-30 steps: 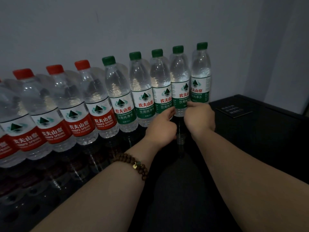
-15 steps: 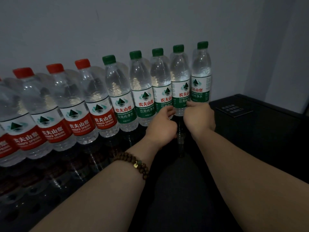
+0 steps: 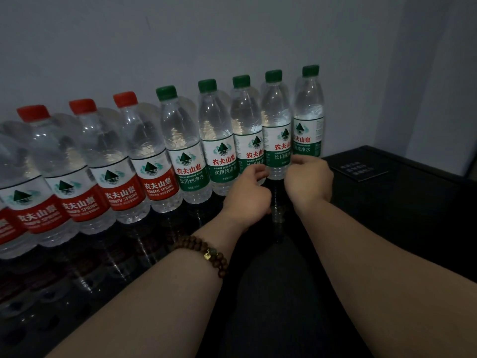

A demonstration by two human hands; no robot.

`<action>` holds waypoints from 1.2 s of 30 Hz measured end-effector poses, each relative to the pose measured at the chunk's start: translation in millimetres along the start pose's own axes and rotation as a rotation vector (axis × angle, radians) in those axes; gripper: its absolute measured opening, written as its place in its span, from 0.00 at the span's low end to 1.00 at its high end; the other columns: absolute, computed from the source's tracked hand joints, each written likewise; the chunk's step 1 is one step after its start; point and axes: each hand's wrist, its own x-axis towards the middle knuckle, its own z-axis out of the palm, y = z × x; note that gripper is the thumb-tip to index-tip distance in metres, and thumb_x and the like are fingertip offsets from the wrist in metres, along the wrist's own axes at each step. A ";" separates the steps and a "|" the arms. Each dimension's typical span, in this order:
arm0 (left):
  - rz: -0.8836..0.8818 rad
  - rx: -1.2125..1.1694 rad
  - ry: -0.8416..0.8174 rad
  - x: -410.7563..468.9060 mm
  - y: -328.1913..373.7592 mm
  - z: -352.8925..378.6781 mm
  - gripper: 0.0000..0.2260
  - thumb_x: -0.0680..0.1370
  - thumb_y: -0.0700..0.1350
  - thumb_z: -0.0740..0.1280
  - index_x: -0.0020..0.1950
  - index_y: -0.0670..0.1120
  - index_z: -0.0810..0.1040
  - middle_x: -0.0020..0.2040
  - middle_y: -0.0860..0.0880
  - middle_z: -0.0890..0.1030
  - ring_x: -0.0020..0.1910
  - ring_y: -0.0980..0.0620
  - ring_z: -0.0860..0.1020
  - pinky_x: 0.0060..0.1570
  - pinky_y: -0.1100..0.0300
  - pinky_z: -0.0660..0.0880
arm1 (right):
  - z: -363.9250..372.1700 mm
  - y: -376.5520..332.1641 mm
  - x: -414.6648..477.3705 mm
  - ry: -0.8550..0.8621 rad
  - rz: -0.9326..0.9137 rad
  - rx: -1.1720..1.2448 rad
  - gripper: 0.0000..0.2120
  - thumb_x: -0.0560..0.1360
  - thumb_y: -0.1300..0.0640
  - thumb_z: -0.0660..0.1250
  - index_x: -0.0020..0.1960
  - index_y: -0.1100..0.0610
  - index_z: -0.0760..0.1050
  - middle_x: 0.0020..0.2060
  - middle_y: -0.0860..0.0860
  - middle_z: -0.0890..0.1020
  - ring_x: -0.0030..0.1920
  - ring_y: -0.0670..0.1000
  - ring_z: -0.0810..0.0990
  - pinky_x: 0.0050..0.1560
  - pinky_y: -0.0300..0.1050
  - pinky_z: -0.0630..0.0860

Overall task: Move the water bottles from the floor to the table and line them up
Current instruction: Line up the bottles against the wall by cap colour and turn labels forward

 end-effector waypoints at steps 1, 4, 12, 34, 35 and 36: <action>0.000 0.000 0.002 -0.4 0.3 0.1 0.35 0.73 0.29 0.64 0.77 0.51 0.66 0.74 0.57 0.73 0.45 0.47 0.83 0.30 0.61 0.76 | -0.1 -0.1 0.0 -0.006 0.001 -0.005 0.19 0.77 0.60 0.63 0.63 0.47 0.84 0.57 0.49 0.86 0.50 0.51 0.84 0.47 0.47 0.82; -0.002 -0.002 0.013 -0.8 1.2 -0.1 0.34 0.73 0.29 0.64 0.77 0.51 0.66 0.74 0.58 0.74 0.44 0.47 0.83 0.30 0.61 0.76 | 0.2 0.4 0.4 -0.004 -0.001 -0.009 0.20 0.77 0.61 0.63 0.64 0.48 0.83 0.59 0.50 0.85 0.53 0.53 0.84 0.49 0.47 0.81; -0.017 -0.062 0.036 -1.1 3.4 0.6 0.30 0.75 0.28 0.63 0.75 0.50 0.68 0.72 0.56 0.75 0.48 0.44 0.81 0.28 0.64 0.75 | -0.5 0.1 -0.1 -0.044 -0.012 -0.032 0.20 0.77 0.61 0.63 0.63 0.47 0.84 0.59 0.49 0.85 0.47 0.49 0.80 0.46 0.44 0.79; 0.012 -0.041 0.069 -1.5 1.5 -2.8 0.22 0.74 0.30 0.63 0.59 0.55 0.74 0.61 0.57 0.80 0.43 0.50 0.80 0.30 0.60 0.73 | 6.5 15.6 24.6 0.137 0.104 0.184 0.16 0.77 0.67 0.65 0.59 0.55 0.85 0.57 0.54 0.85 0.51 0.51 0.82 0.50 0.42 0.77; 0.021 -0.024 0.068 -1.8 0.7 -2.7 0.22 0.73 0.31 0.64 0.59 0.56 0.75 0.60 0.58 0.81 0.44 0.50 0.80 0.34 0.60 0.73 | 7.1 15.8 25.8 0.132 0.109 0.179 0.15 0.77 0.67 0.65 0.57 0.55 0.85 0.56 0.54 0.85 0.52 0.53 0.83 0.50 0.43 0.77; 0.030 -0.012 0.065 -2.5 0.1 -2.7 0.23 0.73 0.31 0.63 0.59 0.56 0.75 0.59 0.58 0.81 0.46 0.49 0.80 0.36 0.59 0.74 | 7.0 15.9 27.4 0.122 0.118 0.163 0.13 0.77 0.66 0.65 0.54 0.56 0.85 0.54 0.55 0.85 0.51 0.54 0.83 0.49 0.43 0.77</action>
